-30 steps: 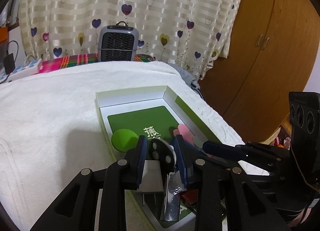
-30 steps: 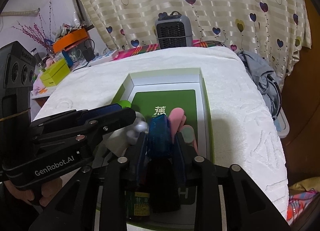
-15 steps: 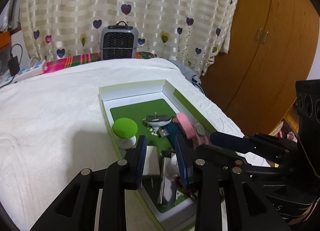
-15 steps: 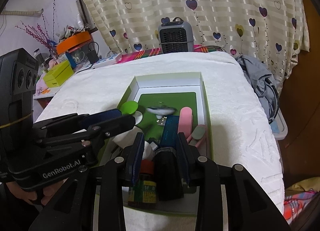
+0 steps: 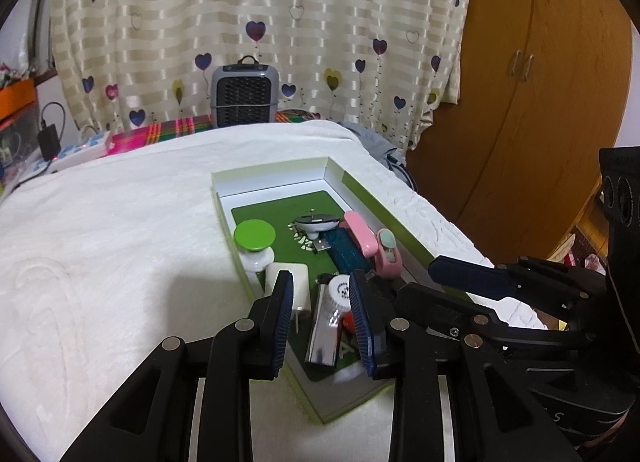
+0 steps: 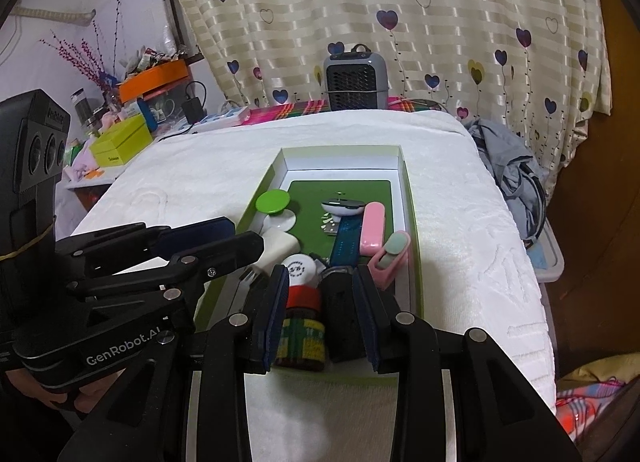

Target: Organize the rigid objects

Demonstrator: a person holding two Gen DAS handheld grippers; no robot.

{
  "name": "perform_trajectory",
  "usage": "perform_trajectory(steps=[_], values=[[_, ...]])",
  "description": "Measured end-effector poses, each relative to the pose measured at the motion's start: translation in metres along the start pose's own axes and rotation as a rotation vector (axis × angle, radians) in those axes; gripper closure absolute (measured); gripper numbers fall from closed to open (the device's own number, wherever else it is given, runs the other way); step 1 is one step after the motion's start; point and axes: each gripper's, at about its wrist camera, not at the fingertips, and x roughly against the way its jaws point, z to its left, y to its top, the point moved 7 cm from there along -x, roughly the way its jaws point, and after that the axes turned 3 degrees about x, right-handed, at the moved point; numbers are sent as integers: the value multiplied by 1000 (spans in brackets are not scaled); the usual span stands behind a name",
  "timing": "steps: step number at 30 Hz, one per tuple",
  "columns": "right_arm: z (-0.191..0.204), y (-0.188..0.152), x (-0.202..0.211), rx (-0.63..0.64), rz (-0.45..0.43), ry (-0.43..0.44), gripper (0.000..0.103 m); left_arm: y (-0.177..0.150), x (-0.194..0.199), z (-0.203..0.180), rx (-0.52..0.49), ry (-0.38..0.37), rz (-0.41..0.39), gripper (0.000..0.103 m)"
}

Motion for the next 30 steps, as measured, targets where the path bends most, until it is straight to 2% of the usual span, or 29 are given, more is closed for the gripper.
perform_trajectory(steps=[8, 30], values=[[13, -6, 15, 20, -32, -15, 68, -13, 22, -1, -7, 30, -11, 77], [34, -36, 35, 45, -16, -22, 61, -51, 51, -1, 4, 75, -1, 77]])
